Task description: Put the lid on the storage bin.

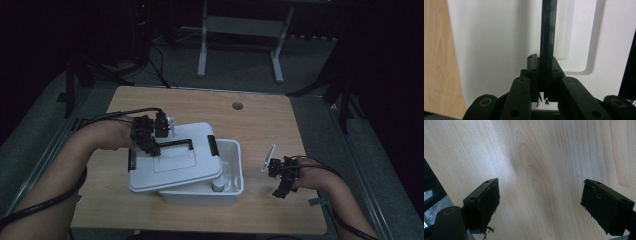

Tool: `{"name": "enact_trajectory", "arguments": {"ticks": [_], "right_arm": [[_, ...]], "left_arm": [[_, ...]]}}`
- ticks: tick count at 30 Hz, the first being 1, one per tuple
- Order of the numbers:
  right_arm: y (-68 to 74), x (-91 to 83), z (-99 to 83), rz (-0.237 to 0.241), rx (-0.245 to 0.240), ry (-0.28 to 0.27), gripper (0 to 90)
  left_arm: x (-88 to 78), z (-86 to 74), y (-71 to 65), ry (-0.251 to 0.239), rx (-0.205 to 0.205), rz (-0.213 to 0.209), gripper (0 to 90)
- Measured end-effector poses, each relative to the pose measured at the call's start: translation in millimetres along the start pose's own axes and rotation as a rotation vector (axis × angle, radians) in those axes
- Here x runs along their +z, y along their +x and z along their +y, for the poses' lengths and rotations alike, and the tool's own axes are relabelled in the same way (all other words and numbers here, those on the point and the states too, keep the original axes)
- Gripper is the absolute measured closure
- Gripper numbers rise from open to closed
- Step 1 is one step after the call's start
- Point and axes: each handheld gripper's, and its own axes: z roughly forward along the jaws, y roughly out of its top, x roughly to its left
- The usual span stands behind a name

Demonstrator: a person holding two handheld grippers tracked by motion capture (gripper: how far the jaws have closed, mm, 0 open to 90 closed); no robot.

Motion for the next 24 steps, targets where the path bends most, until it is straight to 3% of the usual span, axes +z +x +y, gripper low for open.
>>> {"name": "enact_trajectory", "arguments": {"ticks": [11,18,19,24], "right_arm": [[-0.2,1.6,-2.6,0.001,0.001,-0.001,14.5],[0.2,2.9,-3.3,0.0,0.005,0.007,14.6],[0.3,2.9,-3.1,-0.001,0.005,0.008,14.5],[0.8,3.0,-2.5,-0.004,-0.001,0.008,14.6]], "left_arm": [[5.6,37.0,-6.0,0.011,0.083,-0.01,83.4],[7.2,54.8,-10.7,-0.012,0.132,-0.044,83.4],[7.4,57.1,-11.9,-0.015,0.147,-0.033,83.4],[12.3,63.6,-11.6,0.012,0.138,-0.037,83.4]]}}
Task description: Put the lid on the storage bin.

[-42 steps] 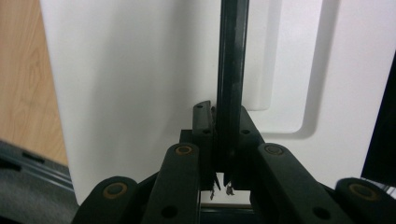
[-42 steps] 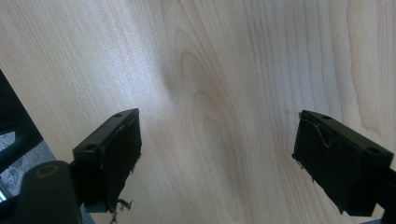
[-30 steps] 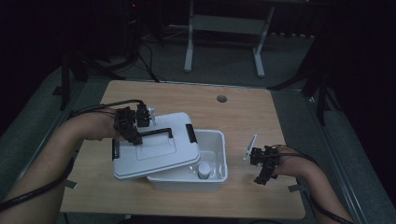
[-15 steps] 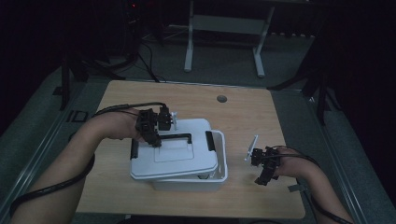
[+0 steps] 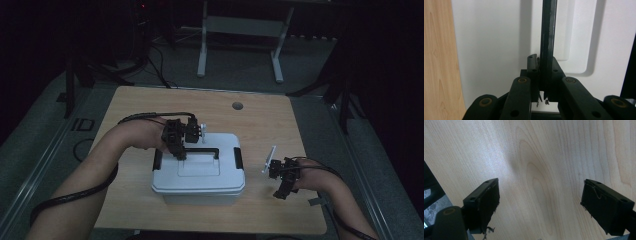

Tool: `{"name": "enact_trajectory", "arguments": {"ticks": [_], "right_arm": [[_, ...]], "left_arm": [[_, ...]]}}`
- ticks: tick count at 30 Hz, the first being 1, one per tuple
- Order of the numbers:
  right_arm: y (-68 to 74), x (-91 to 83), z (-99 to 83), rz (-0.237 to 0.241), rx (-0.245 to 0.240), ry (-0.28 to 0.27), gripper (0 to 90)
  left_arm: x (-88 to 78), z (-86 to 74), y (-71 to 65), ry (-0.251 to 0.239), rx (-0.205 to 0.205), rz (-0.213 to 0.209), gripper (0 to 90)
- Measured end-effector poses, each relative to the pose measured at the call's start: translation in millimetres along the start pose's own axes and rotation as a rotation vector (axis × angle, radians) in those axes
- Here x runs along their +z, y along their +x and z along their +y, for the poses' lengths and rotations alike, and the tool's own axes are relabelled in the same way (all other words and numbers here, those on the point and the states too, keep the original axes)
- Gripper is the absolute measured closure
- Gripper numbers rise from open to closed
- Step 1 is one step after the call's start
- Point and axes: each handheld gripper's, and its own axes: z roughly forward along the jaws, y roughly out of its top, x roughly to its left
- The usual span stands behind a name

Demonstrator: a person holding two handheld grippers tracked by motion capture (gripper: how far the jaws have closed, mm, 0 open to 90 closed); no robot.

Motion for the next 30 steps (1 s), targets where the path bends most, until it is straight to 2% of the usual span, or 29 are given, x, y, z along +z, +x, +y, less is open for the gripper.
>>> {"name": "enact_trajectory", "arguments": {"ticks": [6,7,16,21,25,28,29,30], "right_arm": [[-0.6,-1.0,-0.4,-0.004,-0.001,-0.002,14.6],[-0.7,-1.2,-0.5,-0.004,0.0,-0.001,14.6],[-0.5,-0.1,-1.0,-0.001,0.001,0.0,14.6],[-0.2,2.3,-1.8,0.002,0.002,-0.002,14.6],[-0.2,4.1,-2.8,0.006,0.002,0.002,14.6],[-0.3,3.7,-2.6,0.006,0.001,0.002,14.5],[-0.3,3.7,-2.6,0.006,0.001,0.002,14.5],[0.0,2.8,-1.9,0.003,-0.001,0.003,14.6]], "left_arm": [[9.6,5.6,-1.3,0.019,0.012,0.002,83.4],[10.9,6.2,-1.1,0.013,0.019,-0.01,83.3],[19.1,10.6,3.3,0.031,0.014,-0.002,83.2],[25.2,9.5,8.2,0.025,0.009,-0.004,82.9],[28.4,2.9,13.1,-0.016,-0.012,-0.033,82.7],[28.1,3.4,12.4,-0.013,-0.012,-0.03,82.3],[28.1,3.4,12.4,-0.013,-0.012,-0.03,81.2],[26.8,4.4,12.4,-0.004,-0.017,-0.01,73.1]]}}
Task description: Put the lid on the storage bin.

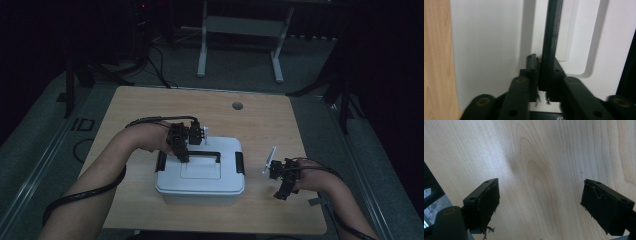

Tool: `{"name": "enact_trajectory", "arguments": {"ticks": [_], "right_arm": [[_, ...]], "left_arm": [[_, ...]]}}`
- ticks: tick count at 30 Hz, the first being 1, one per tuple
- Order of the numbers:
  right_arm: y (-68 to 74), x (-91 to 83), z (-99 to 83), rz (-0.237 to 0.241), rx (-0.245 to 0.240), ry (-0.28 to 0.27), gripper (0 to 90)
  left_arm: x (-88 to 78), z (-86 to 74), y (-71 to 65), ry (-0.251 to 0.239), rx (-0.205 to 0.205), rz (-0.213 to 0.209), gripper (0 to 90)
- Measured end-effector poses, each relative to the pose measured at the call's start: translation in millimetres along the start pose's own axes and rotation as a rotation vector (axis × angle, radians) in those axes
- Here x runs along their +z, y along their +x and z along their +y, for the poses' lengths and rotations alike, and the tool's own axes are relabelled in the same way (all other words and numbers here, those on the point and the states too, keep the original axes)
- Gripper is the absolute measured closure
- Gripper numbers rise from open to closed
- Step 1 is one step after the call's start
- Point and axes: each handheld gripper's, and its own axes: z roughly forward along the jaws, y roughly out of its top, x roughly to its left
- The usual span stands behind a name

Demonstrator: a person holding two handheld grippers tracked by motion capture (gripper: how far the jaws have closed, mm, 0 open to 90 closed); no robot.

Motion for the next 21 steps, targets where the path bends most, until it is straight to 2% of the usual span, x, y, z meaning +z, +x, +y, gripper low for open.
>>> {"name": "enact_trajectory", "arguments": {"ticks": [3,7,8,11,14,18,21], "right_arm": [[0.5,-1.7,1.3,-0.001,0.0,-0.003,14.6],[0.4,-2.5,2.5,-0.002,0.0,-0.003,14.6],[0.3,-2.5,3.5,-0.002,-0.004,-0.002,14.6],[0.6,-1.6,5.0,-0.001,-0.004,-0.003,14.6],[1.4,-0.7,6.1,0.0,-0.011,-0.002,14.6],[1.7,-0.2,6.4,0.003,-0.011,-0.003,14.6],[1.6,0.2,6.5,0.003,-0.011,0.0,14.6]], "left_arm": [[-0.2,-1.0,3.0,0.017,-0.035,0.055,53.8],[-2.5,-3.5,5.1,0.003,-0.065,0.077,43.3],[-4.7,-4.6,5.7,-0.016,-0.076,0.122,40.3],[-7.3,-5.4,6.9,-0.033,-0.094,0.132,37.7],[-7.3,-5.9,5.6,-0.03,-0.092,0.139,37.7],[-6.9,-8.4,5.5,-0.04,-0.111,0.127,35.5],[-7.9,-13.0,6.9,-0.054,-0.142,0.111,30.2]]}}
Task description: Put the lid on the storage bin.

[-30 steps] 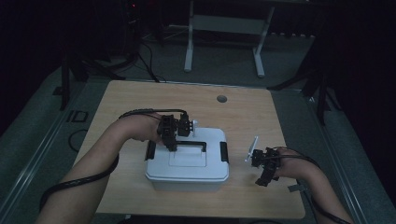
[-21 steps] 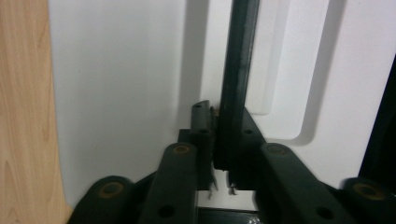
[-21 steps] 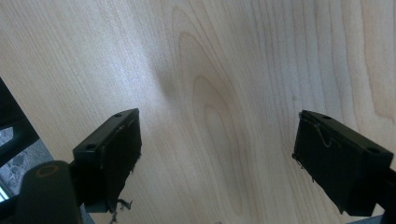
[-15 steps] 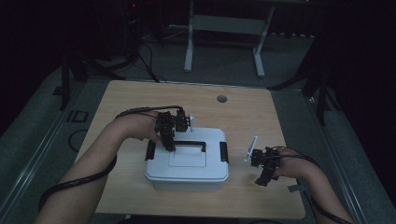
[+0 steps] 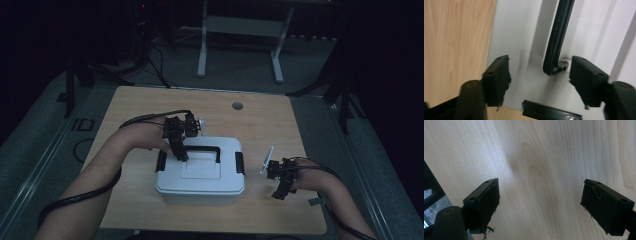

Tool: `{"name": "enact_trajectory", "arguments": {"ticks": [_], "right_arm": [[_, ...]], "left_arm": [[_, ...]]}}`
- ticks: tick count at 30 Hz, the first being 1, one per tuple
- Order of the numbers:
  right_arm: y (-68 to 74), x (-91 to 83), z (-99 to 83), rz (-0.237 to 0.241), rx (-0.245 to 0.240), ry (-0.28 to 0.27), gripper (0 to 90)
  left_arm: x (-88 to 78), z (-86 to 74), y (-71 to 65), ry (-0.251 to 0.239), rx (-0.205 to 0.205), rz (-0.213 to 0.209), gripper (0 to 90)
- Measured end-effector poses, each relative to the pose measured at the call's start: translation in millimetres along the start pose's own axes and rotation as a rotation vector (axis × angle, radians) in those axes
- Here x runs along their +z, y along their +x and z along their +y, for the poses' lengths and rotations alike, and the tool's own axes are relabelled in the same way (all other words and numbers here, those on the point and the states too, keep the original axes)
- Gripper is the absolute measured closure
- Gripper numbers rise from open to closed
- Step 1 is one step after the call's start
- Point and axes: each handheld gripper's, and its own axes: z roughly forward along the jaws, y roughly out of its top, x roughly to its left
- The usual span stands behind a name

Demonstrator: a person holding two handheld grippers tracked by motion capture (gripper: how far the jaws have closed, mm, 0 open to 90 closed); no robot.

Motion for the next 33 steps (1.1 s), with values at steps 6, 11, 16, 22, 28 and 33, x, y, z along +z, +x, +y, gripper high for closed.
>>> {"name": "enact_trajectory", "arguments": {"ticks": [6,11,16,22,28,33], "right_arm": [[0.0,-2.1,0.3,-0.004,0.004,-0.004,14.6],[-0.7,-1.6,0.3,-0.003,0.005,0.0,14.6],[0.0,-0.6,-0.1,-0.001,0.007,0.004,14.6],[0.1,-1.1,-1.1,-0.001,0.009,0.003,14.6],[0.0,-2.9,-0.5,-0.005,0.014,0.004,14.6],[-0.7,-3.0,-0.7,-0.004,0.017,0.005,14.6]], "left_arm": [[0.4,-13.4,-0.1,0.001,-0.019,-0.011,16.4],[3.3,-30.1,2.8,-0.024,-0.051,-0.052,12.1],[9.4,-50.1,1.9,-0.026,-0.071,-0.082,6.7],[10.6,-73.0,-3.7,-0.047,-0.089,-0.084,3.7],[8.7,-96.0,-8.6,-0.053,-0.104,-0.076,2.6],[8.1,-117.2,-9.2,-0.069,-0.135,-0.077,2.4]]}}
